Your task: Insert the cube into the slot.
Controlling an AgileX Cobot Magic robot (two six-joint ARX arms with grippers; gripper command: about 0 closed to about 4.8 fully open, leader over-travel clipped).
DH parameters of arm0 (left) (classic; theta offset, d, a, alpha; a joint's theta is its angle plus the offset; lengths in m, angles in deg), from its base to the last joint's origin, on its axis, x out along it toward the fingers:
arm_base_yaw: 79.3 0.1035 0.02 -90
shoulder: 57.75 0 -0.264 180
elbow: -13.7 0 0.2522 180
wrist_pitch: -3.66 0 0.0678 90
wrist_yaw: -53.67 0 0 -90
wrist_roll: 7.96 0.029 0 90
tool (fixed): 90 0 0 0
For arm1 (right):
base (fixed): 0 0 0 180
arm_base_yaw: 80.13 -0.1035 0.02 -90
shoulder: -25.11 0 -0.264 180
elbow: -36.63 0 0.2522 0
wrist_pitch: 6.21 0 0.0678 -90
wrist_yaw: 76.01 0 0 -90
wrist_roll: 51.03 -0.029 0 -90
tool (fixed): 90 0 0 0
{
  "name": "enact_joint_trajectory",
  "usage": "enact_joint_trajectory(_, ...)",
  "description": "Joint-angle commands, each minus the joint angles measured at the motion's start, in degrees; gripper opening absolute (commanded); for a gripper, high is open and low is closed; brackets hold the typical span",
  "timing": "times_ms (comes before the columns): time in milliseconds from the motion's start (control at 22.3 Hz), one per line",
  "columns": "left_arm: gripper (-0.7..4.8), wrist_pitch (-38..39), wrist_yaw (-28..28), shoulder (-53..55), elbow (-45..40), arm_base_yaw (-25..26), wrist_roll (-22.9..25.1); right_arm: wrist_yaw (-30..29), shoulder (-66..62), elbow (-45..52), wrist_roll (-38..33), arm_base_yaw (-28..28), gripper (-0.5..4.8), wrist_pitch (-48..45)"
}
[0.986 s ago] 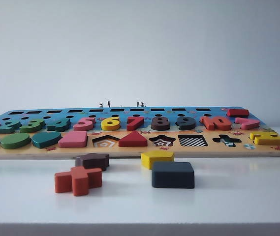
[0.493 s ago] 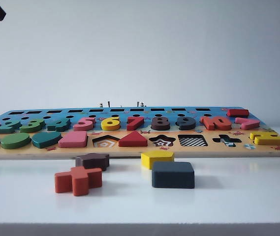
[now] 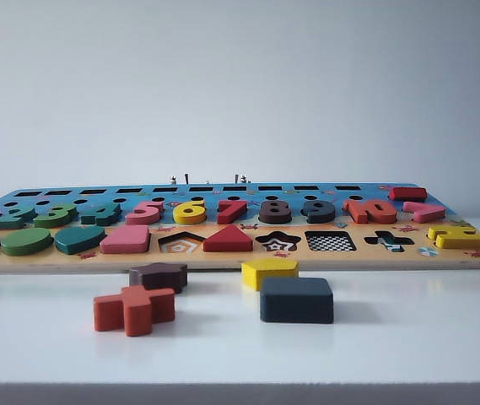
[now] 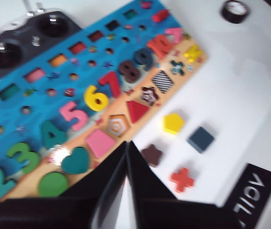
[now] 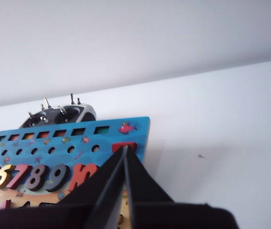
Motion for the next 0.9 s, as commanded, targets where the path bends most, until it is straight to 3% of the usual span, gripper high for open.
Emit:
enact_joint_trajectory(45,0.2,0.2,-4.8,1.3,1.2,0.0,0.4,-0.2,-1.4,-3.4,0.0,-1.8,0.0,0.2)
enact_joint_trajectory(359,0.2,5.0,-6.9,4.5,1.5,0.1,1.6,-4.7,-16.1,-17.0,0.5,-9.6,0.0,6.6)
enact_joint_trajectory(493,0.2,6.2,-7.3,4.6,1.5,0.1,1.7,-8.2,-24.0,-22.3,4.9,-13.7,0.01,12.2)
enact_joint_trajectory(896,0.2,6.5,-7.7,4.7,1.5,0.1,1.7,-8.2,-39.4,-29.8,19.3,-28.6,0.25,21.5)
